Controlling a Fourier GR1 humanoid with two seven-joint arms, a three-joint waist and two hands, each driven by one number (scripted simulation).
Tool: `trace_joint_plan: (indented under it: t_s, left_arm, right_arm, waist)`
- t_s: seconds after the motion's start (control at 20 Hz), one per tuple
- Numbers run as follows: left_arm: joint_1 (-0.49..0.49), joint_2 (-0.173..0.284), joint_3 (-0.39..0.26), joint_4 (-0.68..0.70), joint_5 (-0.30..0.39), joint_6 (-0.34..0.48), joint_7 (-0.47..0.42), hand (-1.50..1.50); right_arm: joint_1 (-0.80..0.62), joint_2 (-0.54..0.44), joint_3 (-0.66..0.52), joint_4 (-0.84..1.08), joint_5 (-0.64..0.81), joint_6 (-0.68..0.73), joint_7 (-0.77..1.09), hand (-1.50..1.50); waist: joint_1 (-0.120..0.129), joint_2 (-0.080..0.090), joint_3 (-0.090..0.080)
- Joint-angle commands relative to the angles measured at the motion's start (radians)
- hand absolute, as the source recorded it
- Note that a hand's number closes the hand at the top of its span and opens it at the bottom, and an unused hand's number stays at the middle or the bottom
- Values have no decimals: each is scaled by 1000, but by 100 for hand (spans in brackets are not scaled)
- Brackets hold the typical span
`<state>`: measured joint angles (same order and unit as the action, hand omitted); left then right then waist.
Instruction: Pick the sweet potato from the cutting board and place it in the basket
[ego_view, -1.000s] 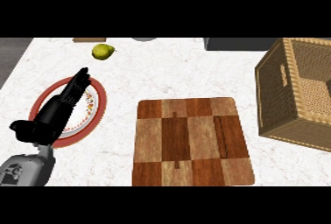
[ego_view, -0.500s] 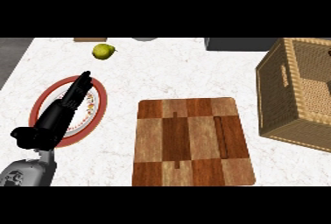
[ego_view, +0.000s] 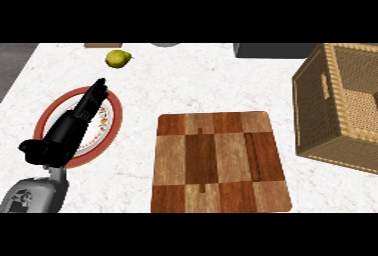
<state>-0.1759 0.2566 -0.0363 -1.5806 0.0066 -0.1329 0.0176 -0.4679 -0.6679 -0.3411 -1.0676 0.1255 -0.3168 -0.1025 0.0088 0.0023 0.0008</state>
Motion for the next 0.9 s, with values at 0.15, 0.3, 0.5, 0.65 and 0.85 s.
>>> trace_joint_plan:
  t_s: [0.15, 0.3, 0.5, 0.65, 0.85]
  left_arm:
    - [-7, -28, 17, 30, -29, -10, -4, 0]
    - [39, 12, 53, 56, -16, -58, -81, 0]
    - [-10, -19, 30, -21, -12, -31, 57, 0]
    - [32, -26, 29, -7, -29, -30, -6, 0]
    - [25, 14, 73, -28, 7, -67, 14, 0]
  right_arm:
    - [-96, -37, -14, 135, 22, 34, -97, -150]
    - [-68, -30, -56, 117, -33, 63, -154, -150]
    - [-89, -57, -125, 58, -145, 141, -80, -150]
    - [-127, -91, -165, 74, -190, 154, 40, -150]
    - [-50, -128, -258, 144, -289, 252, 26, -150]
  waist:
    - [-2, -1, -1]
    - [-3, -1, -1]
    - [-10, -4, 0]
    - [-8, -4, -1]
    - [-11, -4, 0]
